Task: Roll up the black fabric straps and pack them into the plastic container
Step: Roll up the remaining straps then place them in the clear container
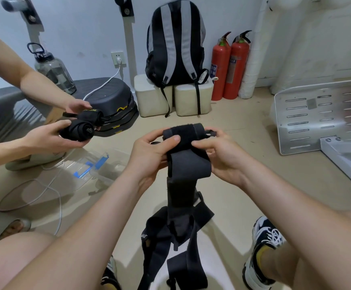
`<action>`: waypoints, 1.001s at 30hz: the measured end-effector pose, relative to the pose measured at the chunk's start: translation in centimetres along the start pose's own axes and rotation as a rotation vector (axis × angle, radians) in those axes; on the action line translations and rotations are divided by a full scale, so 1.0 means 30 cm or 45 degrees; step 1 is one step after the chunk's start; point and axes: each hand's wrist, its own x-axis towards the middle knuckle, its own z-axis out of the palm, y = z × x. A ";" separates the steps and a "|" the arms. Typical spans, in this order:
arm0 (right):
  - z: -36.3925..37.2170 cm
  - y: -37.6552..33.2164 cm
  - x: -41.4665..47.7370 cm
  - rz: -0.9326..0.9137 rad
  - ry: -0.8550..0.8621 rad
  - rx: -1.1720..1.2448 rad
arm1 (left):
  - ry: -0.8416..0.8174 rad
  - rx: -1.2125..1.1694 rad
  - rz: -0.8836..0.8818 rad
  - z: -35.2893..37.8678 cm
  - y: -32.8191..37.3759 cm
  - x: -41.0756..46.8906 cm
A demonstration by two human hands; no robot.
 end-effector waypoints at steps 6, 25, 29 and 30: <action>-0.001 0.013 -0.006 0.157 0.055 -0.012 | 0.161 0.025 0.046 0.030 -0.036 0.000; 0.029 0.095 0.027 -0.125 0.354 -0.582 | 0.211 0.002 0.034 0.080 -0.071 -0.027; 0.021 0.089 0.030 -0.036 0.344 -0.506 | 0.099 0.004 0.019 0.079 -0.051 -0.032; 0.021 0.093 0.031 -0.018 0.337 -0.557 | 0.062 0.016 0.000 0.079 -0.049 -0.036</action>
